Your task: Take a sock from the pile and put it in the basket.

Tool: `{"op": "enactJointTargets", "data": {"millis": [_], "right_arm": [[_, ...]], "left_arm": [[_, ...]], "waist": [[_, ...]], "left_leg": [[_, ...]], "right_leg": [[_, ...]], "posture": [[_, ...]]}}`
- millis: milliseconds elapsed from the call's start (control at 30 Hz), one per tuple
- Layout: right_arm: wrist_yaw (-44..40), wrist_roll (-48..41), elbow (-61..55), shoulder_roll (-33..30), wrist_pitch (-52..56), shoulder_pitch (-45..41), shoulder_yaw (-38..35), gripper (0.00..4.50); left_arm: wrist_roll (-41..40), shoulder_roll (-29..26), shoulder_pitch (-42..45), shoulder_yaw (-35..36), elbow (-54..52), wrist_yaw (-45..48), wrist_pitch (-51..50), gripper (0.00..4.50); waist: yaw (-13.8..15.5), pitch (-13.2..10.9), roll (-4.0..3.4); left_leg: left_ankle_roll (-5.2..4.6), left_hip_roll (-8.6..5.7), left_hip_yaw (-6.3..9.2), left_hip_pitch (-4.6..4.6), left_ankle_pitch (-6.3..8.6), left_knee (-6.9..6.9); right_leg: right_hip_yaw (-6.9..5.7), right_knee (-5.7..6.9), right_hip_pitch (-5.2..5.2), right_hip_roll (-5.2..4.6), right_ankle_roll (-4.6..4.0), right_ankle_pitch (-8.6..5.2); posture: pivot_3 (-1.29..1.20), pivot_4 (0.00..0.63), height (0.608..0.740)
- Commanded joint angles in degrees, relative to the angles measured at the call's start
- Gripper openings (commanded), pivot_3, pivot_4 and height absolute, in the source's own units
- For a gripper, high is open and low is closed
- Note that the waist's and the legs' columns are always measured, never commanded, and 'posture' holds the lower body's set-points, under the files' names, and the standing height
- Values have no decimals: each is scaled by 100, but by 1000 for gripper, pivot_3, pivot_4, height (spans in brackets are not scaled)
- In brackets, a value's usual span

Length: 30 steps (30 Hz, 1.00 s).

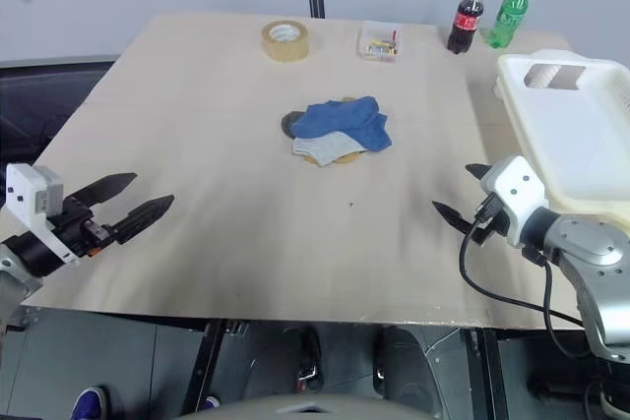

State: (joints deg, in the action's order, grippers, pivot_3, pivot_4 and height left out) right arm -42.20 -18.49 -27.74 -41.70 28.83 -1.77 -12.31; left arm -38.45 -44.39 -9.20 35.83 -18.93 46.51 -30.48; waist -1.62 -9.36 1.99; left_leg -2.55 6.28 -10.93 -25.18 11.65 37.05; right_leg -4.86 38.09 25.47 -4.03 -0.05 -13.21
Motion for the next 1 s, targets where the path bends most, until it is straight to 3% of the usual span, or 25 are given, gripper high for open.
{"op": "enactJointTargets", "data": {"millis": [33,233,333,367,400,667,1000], "right_arm": [[83,-37,-71,6,-38,-228,-25,4404],[312,451,799,569,-395,-1462,1059,4404],[335,781,1708,1148,-756,-2409,1721,3532],[383,890,2058,1367,-840,-2698,1887,2906],[433,1110,2496,1590,-1062,-3024,2119,2644],[829,2057,6521,3316,-2987,-5275,2844,2644],[1540,2354,9149,4204,-4071,-6406,2625,2644]], "left_arm": [[-94,-147,102,123,-134,66,20,4500],[-162,-60,429,-198,-358,-193,-119,4500],[-156,19,614,-412,-427,-347,-137,4500],[-134,42,662,-482,-445,-395,-139,4500],[-112,72,687,-551,-499,-443,-128,4500],[-131,293,508,-636,-1087,-968,-214,4500],[-379,559,-294,-152,-1837,-1378,-348,4500]], "waist": [[3,0,0],[-55,0,-1],[-89,-1,-1],[-82,-1,-1],[-83,0,1],[-81,-1,-2],[-88,-1,-3]], "left_leg": [[0,0,0,0,0,0],[0,-2,3,0,-1,9],[1,-5,2,0,-2,12],[13,-5,-1,-1,-10,12],[21,-5,-1,-1,-15,12],[1,-6,-2,-8,-32,11],[27,-6,6,-17,-20,15]], "right_leg": [[-1,-1,0,0,0,0],[-4,2,-4,8,12,-6],[-3,3,-4,31,0,2],[0,4,-3,37,0,4],[0,5,-4,38,1,4],[1,19,-1,46,16,16],[-9,27,2,35,16,17]], "posture": [[0,150,740],[0,150,740],[0,150,740],[0,150,740],[0,150,740],[0,150,740],[0,150,740]]}}
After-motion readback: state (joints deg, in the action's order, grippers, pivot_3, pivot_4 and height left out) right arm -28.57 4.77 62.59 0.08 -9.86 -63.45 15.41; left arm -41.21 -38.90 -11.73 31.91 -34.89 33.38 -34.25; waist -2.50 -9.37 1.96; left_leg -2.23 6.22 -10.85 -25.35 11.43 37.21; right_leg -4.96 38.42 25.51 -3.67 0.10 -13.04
